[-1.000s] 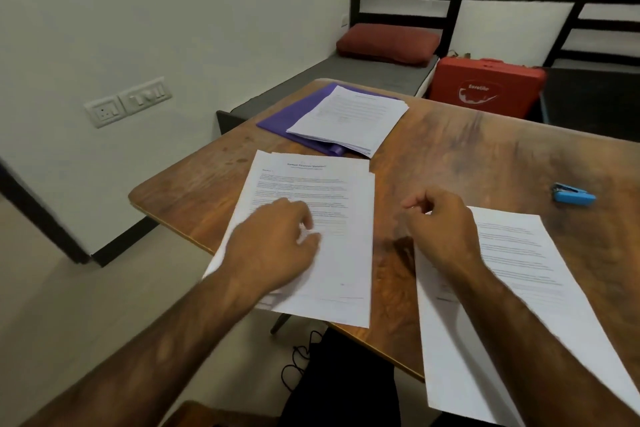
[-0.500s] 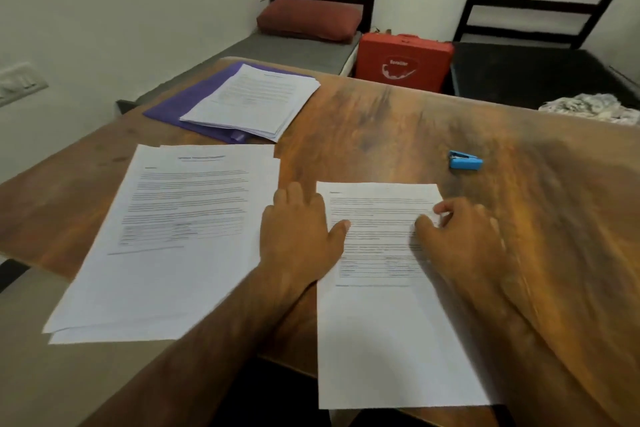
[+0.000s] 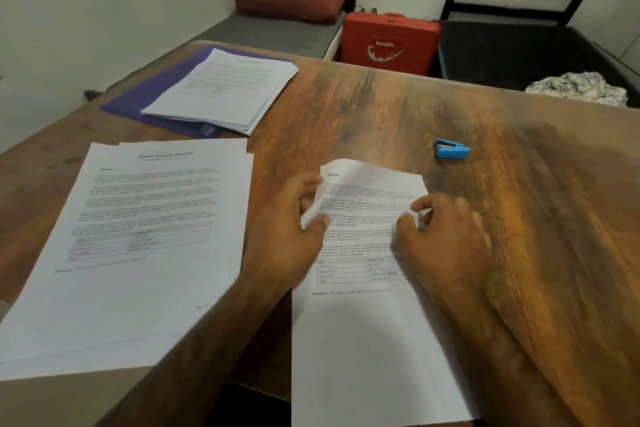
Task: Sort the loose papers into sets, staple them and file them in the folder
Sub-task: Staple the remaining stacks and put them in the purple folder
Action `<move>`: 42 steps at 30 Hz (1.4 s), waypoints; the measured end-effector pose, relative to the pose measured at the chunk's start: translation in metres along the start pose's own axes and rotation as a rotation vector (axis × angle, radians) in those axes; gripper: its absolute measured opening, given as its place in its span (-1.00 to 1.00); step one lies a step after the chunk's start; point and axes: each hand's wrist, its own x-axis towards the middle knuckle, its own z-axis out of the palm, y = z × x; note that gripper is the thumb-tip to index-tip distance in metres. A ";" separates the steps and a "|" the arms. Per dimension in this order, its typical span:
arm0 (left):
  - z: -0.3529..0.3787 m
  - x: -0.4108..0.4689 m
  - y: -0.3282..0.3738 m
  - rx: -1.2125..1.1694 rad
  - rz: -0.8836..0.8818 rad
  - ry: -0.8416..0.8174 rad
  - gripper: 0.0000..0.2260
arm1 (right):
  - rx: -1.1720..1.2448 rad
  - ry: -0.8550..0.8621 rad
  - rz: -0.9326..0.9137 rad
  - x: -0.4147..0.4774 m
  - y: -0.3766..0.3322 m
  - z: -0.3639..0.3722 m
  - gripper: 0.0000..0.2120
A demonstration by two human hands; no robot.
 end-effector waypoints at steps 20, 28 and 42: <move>-0.046 0.012 0.018 -0.458 -0.232 0.082 -0.71 | 0.537 -0.112 0.007 0.008 -0.002 -0.007 -0.55; -0.134 0.013 0.011 -0.431 -0.316 0.183 -0.75 | 0.952 -0.706 0.077 -0.001 -0.053 -0.010 -0.82; -0.243 -0.069 -0.060 0.224 -0.672 0.148 -0.73 | 0.723 -0.640 -0.102 -0.017 -0.101 0.044 -0.88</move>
